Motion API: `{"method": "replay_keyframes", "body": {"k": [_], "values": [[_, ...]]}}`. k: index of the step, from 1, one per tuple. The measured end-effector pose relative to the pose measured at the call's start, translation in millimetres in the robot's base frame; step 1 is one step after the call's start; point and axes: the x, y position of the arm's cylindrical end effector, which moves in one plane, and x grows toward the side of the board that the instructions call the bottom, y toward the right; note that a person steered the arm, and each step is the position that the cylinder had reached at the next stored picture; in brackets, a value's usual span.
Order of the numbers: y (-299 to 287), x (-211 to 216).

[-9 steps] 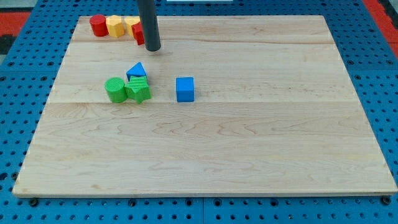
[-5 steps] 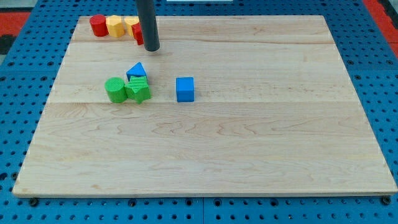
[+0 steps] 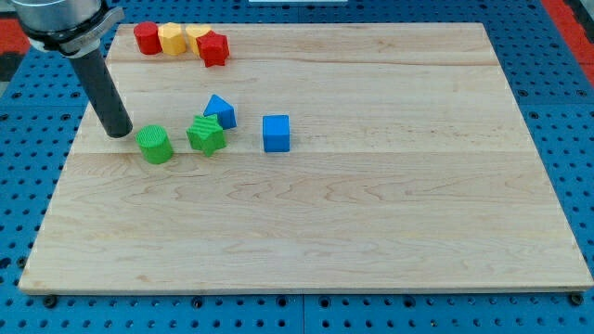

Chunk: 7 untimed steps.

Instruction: Push the green star to the center of the board

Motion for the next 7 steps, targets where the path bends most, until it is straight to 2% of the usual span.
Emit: {"method": "replay_keyframes", "body": {"k": [2,3,4,5,7], "values": [[81.5,26.9],[82.7,24.2],[58.6,14.2],[92.6,1.8],[263.9,29.7]]}}
